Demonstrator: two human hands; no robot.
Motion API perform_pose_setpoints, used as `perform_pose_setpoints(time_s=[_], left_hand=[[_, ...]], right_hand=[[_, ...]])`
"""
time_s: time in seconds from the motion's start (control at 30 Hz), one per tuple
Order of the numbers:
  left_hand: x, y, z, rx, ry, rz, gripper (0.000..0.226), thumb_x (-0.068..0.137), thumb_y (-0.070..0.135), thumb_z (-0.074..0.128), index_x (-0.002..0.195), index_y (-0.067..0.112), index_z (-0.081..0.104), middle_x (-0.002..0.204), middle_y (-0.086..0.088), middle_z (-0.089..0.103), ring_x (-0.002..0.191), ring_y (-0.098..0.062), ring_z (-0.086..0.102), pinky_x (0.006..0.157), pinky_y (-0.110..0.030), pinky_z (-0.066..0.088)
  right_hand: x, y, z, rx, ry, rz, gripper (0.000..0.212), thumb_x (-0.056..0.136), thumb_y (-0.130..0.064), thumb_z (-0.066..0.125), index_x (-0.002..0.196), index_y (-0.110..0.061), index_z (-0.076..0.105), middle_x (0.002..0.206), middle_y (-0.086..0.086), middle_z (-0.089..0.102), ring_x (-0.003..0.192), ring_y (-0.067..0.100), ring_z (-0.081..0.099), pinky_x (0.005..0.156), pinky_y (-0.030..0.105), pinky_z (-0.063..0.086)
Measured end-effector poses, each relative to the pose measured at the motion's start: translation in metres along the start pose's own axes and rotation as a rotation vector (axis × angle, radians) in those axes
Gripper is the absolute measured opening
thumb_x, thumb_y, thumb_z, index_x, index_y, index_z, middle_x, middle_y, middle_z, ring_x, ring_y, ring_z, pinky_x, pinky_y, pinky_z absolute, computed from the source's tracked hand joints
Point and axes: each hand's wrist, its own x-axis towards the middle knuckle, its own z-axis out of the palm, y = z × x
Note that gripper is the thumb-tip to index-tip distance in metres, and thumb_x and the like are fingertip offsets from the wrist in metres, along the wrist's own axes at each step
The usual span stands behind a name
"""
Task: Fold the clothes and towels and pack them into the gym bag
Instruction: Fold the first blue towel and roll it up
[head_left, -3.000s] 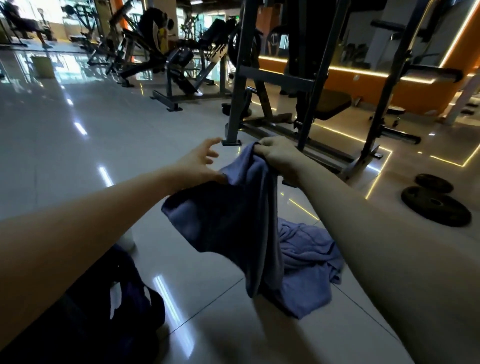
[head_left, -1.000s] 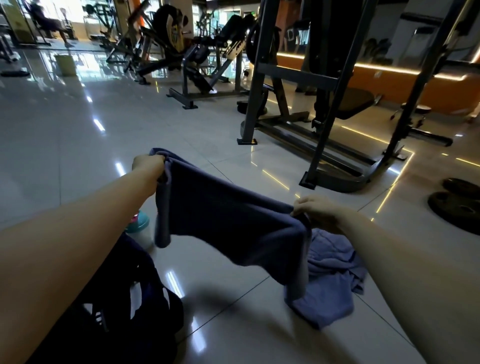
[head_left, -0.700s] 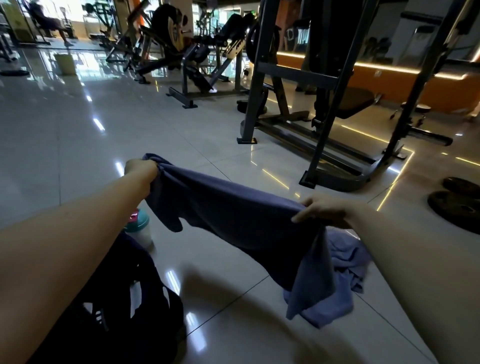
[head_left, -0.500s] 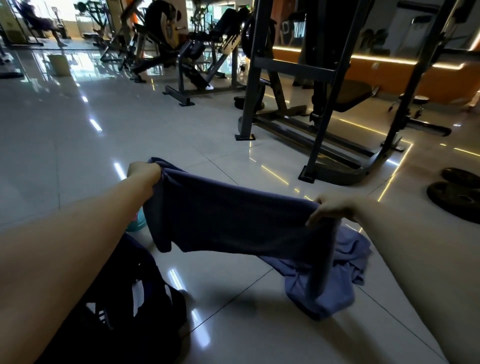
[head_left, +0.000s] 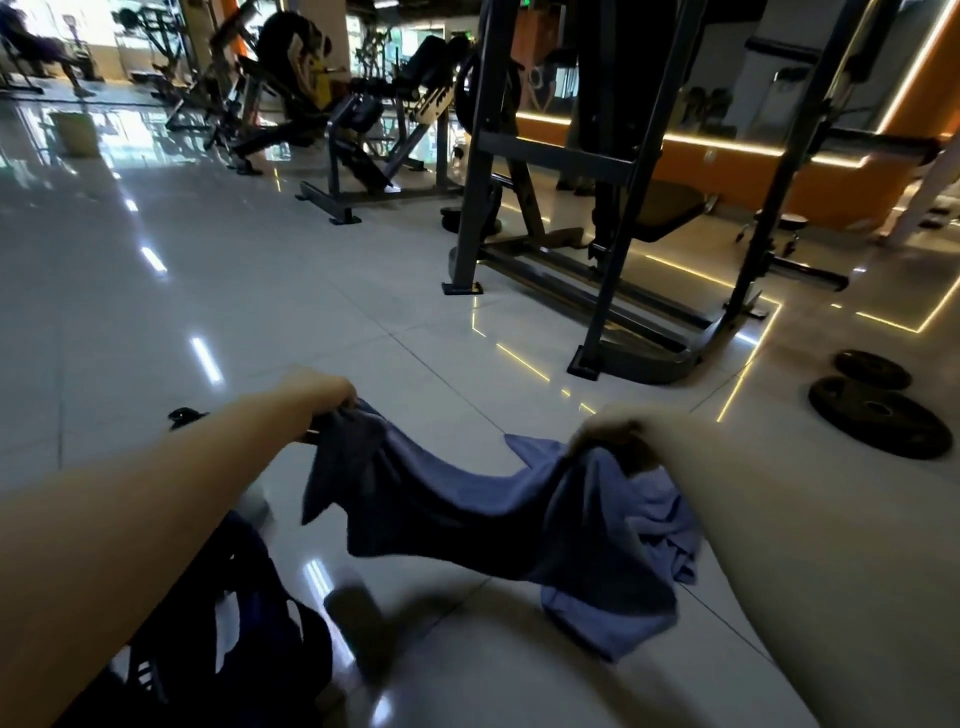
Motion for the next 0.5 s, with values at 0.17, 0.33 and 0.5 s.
perform_pose_setpoints(time_s=[0.17,0.33,0.5], left_hand=[[-0.018,0.019,0.031,-0.1,-0.282,0.1,0.025,0.085,-0.01,0.052,0.079,0.007,0.07,0.078,-0.009,0.067,0.07,-0.021,0.062,0.06,-0.029,0.055],[-0.034,0.045,0.035,-0.236,-0.374,0.284,0.032,0.089,-0.015,0.049,0.105,0.012,0.056,0.082,-0.011,0.055,0.07,-0.02,0.056,0.06,-0.031,0.052],[-0.034,0.052,0.027,-0.358,-0.398,0.299,0.034,0.088,-0.017,0.04,0.094,0.013,0.054,0.079,-0.009,0.054,0.06,-0.015,0.049,0.047,-0.023,0.048]], right_hand=[[-0.012,-0.052,0.021,0.482,-0.105,-0.24,0.031,0.084,-0.016,0.076,0.109,-0.012,0.058,0.096,0.014,0.056,0.085,0.026,0.057,0.078,0.031,0.05],[-0.027,-0.08,0.041,0.743,-0.204,-0.399,0.013,0.099,-0.007,0.054,0.099,-0.008,0.067,0.085,0.012,0.055,0.074,0.02,0.061,0.065,0.033,0.058],[-0.041,-0.098,0.042,0.833,-0.277,-0.525,0.036,0.089,0.006,0.043,0.118,0.002,0.064,0.103,0.017,0.069,0.086,0.025,0.074,0.076,0.034,0.061]])
